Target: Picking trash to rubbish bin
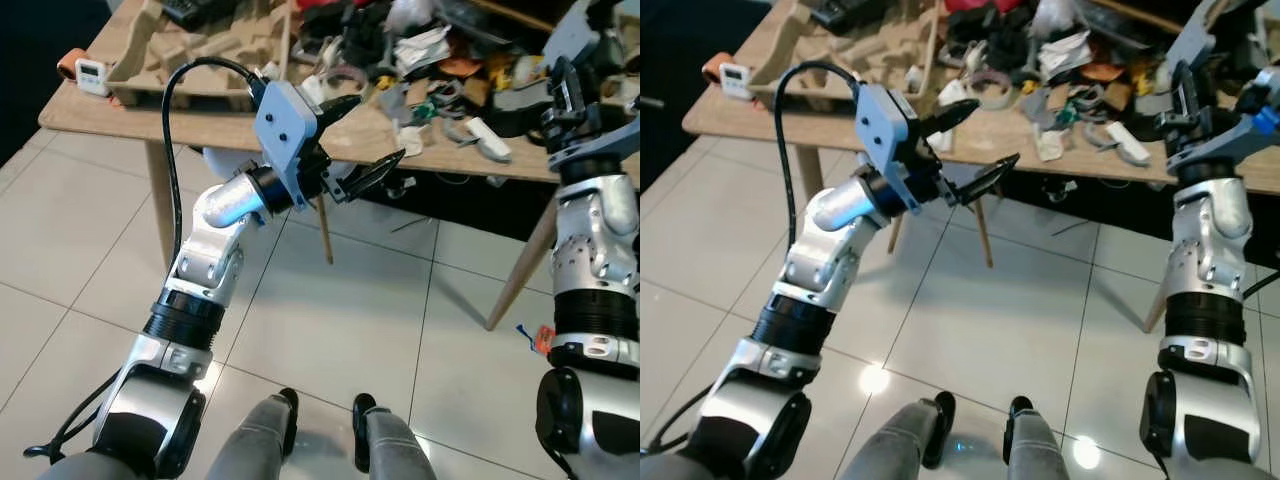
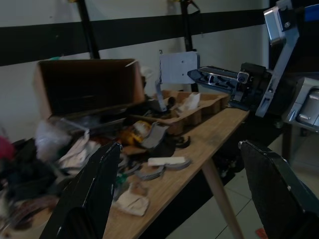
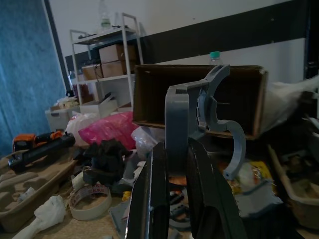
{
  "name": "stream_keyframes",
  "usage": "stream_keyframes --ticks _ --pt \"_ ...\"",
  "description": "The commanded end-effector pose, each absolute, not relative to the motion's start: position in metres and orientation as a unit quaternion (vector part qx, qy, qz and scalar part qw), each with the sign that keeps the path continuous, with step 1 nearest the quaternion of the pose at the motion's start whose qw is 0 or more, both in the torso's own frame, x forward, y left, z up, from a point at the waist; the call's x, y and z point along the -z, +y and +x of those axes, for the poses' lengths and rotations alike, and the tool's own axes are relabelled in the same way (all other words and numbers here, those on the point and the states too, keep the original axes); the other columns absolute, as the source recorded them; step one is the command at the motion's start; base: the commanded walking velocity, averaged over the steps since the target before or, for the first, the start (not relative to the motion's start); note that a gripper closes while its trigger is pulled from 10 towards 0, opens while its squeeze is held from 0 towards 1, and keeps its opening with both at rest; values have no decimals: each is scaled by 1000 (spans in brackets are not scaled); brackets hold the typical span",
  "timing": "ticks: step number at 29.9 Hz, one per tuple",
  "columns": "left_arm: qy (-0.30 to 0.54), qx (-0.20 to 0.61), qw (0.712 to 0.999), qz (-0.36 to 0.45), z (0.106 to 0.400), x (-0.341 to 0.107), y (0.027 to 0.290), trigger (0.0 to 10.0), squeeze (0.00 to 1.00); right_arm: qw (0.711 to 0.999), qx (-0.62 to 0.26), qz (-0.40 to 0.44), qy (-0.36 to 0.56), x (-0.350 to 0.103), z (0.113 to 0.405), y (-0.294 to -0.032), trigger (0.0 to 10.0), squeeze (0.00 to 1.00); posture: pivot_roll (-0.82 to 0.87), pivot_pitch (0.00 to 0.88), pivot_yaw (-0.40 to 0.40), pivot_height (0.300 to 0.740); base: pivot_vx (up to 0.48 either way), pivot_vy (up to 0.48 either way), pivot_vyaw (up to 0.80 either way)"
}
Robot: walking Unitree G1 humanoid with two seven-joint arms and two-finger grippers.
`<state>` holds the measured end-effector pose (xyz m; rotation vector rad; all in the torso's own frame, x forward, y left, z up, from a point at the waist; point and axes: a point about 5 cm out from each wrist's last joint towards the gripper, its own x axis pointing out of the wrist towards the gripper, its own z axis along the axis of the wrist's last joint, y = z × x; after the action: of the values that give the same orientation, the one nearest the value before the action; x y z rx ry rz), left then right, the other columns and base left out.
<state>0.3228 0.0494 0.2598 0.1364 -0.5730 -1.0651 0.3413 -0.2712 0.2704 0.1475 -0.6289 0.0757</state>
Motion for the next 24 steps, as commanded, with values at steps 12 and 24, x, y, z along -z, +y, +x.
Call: stream_keyframes --ticks 12,24 --pt "-232 509 827 57 328 -239 42 10000 0 923 -222 149 -276 -236 317 -221 0 0 186 147 4 740 0 0 0" --pt "-162 535 829 29 325 -205 47 10000 0 900 -269 230 -255 -207 293 -220 0 0 168 146 -5 740 0 0 0"
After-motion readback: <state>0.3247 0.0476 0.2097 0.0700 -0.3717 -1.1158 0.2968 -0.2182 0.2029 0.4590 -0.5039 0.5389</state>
